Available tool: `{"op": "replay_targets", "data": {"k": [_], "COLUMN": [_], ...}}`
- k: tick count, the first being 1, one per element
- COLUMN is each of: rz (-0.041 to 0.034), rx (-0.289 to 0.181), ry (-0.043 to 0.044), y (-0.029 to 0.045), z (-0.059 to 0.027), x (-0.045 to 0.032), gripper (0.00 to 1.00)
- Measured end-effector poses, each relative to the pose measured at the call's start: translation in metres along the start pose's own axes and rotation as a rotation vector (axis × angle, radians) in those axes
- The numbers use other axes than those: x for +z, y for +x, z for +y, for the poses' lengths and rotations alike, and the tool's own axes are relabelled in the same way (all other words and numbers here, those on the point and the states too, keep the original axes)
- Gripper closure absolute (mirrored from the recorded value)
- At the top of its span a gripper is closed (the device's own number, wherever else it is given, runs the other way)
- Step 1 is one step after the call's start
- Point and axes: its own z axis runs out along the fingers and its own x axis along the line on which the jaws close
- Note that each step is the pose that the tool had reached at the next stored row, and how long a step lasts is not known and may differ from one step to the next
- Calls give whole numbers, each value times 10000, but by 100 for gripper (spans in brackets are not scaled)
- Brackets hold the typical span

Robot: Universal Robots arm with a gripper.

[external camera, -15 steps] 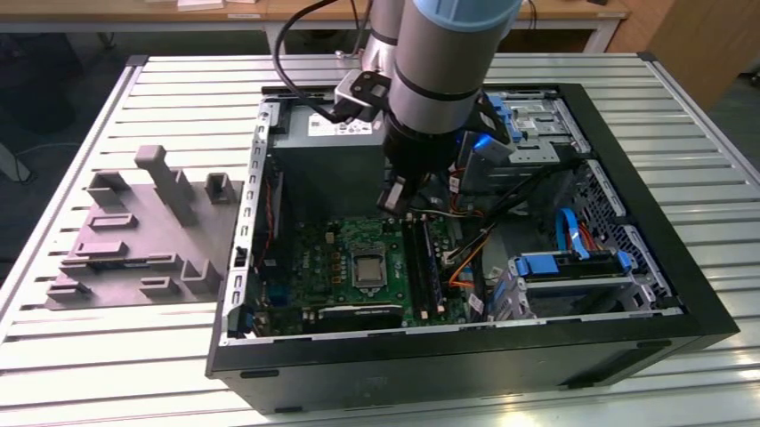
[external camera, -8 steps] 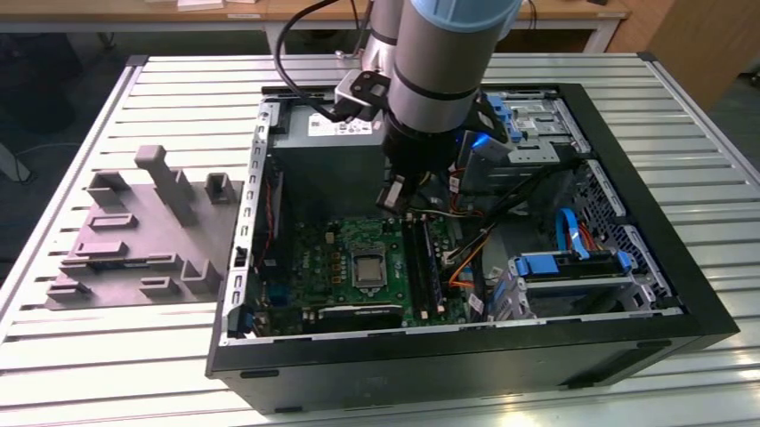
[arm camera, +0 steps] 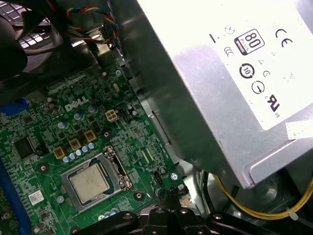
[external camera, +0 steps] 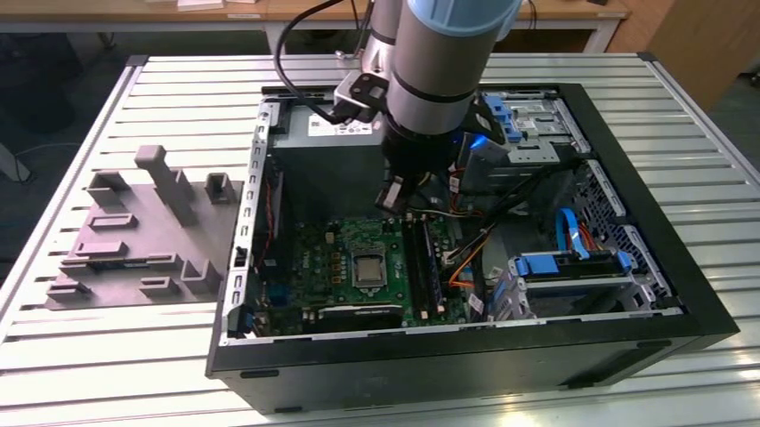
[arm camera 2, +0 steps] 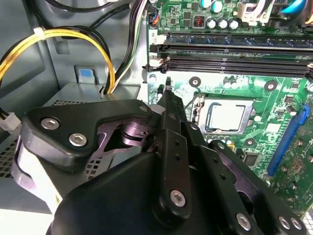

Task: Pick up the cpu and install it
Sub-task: 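Install the first cpu locking lever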

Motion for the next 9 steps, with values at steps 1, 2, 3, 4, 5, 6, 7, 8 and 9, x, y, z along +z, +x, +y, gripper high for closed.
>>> {"op": "replay_targets", "data": {"k": [1, 2, 3, 4, 5, 6, 7, 8, 9], "rz": [4, 11, 30, 69, 123, 189, 262, 331, 397], "rx": [-20, -44, -74, -106, -134, -155, -173, -191, -211], "ry": [-1, 1, 8, 25, 52, 87, 124, 161, 195], "y": [4, 7, 10, 12, 13, 15, 16, 18, 20], "z": [7, 13, 18, 21, 21, 22, 22, 23, 23], "x": [1, 2, 4, 5, 5, 4, 4, 4, 4], "gripper": [89, 89, 89, 89, 89, 89, 89, 89, 89]}}
